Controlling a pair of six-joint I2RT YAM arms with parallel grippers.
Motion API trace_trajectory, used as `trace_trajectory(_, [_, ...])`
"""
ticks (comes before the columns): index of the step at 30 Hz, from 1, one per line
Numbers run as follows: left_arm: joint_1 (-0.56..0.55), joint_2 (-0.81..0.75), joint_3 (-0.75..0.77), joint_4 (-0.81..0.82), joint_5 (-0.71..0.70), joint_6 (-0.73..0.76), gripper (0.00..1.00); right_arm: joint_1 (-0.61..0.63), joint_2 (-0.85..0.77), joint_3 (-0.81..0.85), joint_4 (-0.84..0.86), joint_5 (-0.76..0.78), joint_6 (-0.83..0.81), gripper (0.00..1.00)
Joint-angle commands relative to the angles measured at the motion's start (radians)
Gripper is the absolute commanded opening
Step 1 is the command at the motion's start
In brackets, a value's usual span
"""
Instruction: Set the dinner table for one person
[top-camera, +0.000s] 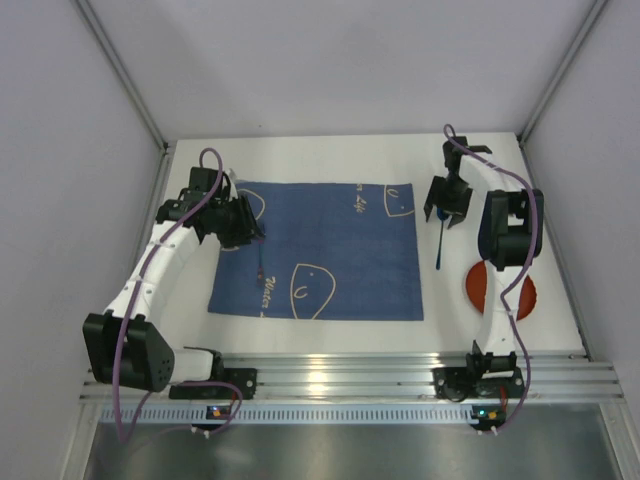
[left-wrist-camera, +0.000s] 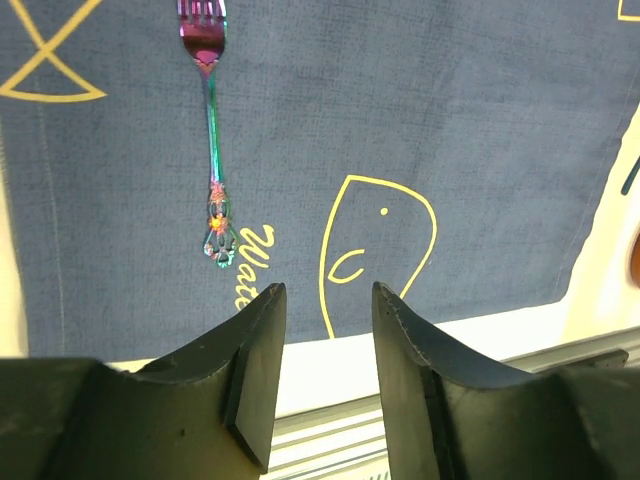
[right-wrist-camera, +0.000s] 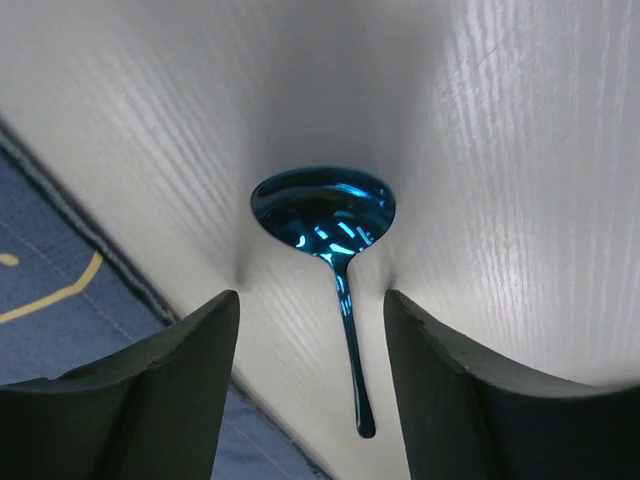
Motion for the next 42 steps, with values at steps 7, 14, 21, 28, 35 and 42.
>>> trace_trajectory(7, [0.001,-0.080,-0.052,-0.036,-0.079,-0.063,0.45,-0.043,0.090,0.048,0.032,0.011,-0.018,0.26])
trace_trajectory(14, [0.001,-0.055,-0.024,-0.042,-0.102,-0.063,0.45,-0.045,0.090,-0.017,0.068,0.027,-0.044,0.00])
trace_trajectory(21, [0.001,-0.061,-0.027,-0.033,-0.073,-0.055,0.45,-0.036,-0.008,0.032,0.023,0.076,-0.082,0.00])
trace_trajectory(28, [0.001,-0.087,-0.033,-0.003,-0.017,-0.040,0.45,0.023,-0.191,0.013,-0.026,0.009,-0.085,0.00])
trace_trajectory(35, [0.001,-0.139,-0.067,-0.008,0.009,-0.026,0.45,0.226,-0.292,-0.032,-0.003,-0.211,-0.012,0.00])
trace_trajectory(42, [0.001,-0.265,-0.116,-0.016,0.003,-0.055,0.76,0.378,-0.231,-0.043,0.060,-0.216,0.065,0.00])
